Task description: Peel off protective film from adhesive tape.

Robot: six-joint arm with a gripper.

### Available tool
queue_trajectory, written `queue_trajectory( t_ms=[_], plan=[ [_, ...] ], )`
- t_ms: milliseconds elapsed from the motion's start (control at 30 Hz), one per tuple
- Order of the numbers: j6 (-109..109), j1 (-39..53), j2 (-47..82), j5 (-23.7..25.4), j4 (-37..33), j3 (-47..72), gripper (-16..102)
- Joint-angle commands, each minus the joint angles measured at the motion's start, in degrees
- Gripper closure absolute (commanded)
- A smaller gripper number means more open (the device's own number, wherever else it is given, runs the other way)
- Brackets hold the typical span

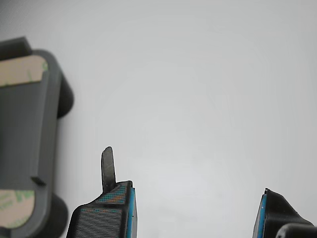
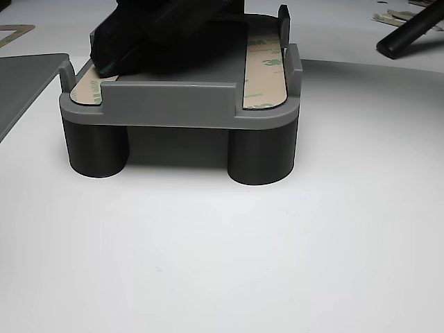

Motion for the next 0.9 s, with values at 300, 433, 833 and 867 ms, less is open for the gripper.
queue_trajectory(
  t_ms=[300, 433, 833, 867],
  plan=[
    [-0.26, -4.22, 1.14, -2.72, -0.18, -1.32, -14],
    [0.09, -4.22, 1.14, -2.20, -0.18, -1.32, -14],
    [1.23, -3.60, 1.14, 0.62, 0.00, -3.60, -14],
    [1.58, -3.60, 0.97, 1.23, -0.09, -4.22, -14]
  ],
)
